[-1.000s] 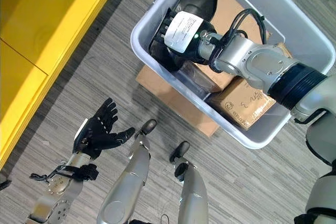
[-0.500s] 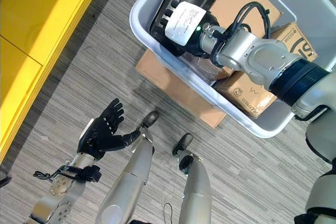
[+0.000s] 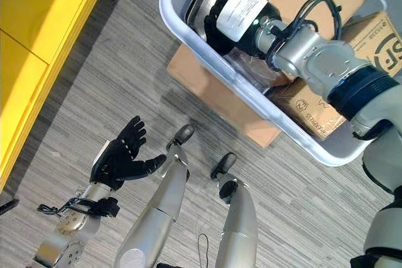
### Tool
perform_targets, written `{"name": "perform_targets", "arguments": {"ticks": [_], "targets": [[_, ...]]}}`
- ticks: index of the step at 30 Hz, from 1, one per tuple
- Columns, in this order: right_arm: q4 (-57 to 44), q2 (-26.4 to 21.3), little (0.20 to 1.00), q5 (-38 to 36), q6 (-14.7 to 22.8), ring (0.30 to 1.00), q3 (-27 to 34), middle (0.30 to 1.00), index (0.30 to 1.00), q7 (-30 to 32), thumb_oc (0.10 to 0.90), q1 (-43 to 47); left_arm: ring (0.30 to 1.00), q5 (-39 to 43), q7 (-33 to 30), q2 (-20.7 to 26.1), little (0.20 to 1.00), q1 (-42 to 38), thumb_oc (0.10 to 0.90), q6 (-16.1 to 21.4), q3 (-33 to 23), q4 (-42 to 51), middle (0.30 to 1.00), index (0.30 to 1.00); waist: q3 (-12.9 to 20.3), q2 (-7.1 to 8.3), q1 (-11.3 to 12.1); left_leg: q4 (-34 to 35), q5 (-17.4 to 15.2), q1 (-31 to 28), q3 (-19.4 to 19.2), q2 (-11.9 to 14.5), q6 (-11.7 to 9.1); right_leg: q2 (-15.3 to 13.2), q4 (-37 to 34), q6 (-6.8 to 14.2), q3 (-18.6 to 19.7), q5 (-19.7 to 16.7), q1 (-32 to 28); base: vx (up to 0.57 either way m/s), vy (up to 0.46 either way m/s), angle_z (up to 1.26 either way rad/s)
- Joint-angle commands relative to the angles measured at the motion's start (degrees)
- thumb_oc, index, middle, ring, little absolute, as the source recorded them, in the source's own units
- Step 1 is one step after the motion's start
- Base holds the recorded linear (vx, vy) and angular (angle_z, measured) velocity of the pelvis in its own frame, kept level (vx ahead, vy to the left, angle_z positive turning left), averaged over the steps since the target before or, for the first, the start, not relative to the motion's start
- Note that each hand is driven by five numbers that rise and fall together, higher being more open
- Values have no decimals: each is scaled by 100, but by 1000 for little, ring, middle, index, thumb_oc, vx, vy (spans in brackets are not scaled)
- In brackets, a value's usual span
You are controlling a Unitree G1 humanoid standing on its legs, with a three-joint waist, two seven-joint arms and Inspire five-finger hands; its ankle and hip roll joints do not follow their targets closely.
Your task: Move parts from the plastic box to the shelf.
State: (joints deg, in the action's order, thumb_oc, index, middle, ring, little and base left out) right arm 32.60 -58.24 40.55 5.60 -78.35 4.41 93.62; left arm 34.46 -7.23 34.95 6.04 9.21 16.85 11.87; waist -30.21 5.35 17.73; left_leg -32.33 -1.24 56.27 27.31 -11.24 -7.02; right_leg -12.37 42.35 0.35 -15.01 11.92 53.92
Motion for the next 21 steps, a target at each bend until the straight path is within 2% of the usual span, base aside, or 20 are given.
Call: {"name": "perform_targets", "arguments": {"ticks": [1,2,3,5,14,15,17,21], "targets": [[357,-575,1000,172,-308,1000,-186,1000,1000,403,900,1043,1000,-268,31,363,1000,43,900,503,-222,564,1000,1000,42,-20,185,-537,-971,-156,-659,-140,808,266,577,-238,90,1431,-451,18,-28,22],[360,-588,1000,173,-307,1000,-186,1000,1000,411,900,1039,1000,-267,29,368,1000,29,900,504,-209,561,1000,1000,42,-17,189,-555,-977,-139,-662,-153,807,253,603,-239,92,1448,-433,12,-51,20],[635,-696,1000,130,-371,1000,-186,1000,1000,447,900,1034,1000,-243,41,370,1000,-21,900,512,-171,543,1000,1000,42,-78,140,-703,-986,-23,-699,-166,756,176,817,-305,109,1534,-276,6,-16,24],[813,-683,1000,159,-386,1000,-186,1000,1000,496,900,1031,1000,-250,40,406,1000,-41,900,519,-189,540,1000,1000,42,-41,141,-780,-1013,86,-734,-190,747,147,943,-349,128,1588,-143,3,-15,24],[1279,-815,1000,276,-509,1000,-186,1000,1000,572,900,810,1000,-215,42,369,1000,-199,900,538,-118,543,1000,1000,42,-133,59,-1257,-1075,522,-1022,-184,685,-46,1493,-516,139,1809,337,-2,-19,15],[1333,-797,747,284,-514,747,-186,747,747,566,720,781,1000,-205,37,360,1000,-209,900,544,-113,542,1000,1000,42,-151,47,-1272,-1077,552,-1034,-176,681,-51,1532,-523,135,1811,378,-7,-21,11],[1380,-774,300,328,-528,300,-186,300,300,579,400,729,1000,-205,35,359,1000,-246,900,543,-103,533,1000,1000,42,-170,36,-1309,-1082,595,-1060,-174,675,-64,1593,-535,139,1839,447,-17,-20,10],[1415,-643,300,419,-541,300,-186,300,300,606,400,627,1000,-211,59,305,1000,-307,900,529,-76,527,1000,1000,42,-260,12,-1370,-1070,650,-1117,-166,667,-78,1646,-540,130,1831,499,-10,-3,2]]}}
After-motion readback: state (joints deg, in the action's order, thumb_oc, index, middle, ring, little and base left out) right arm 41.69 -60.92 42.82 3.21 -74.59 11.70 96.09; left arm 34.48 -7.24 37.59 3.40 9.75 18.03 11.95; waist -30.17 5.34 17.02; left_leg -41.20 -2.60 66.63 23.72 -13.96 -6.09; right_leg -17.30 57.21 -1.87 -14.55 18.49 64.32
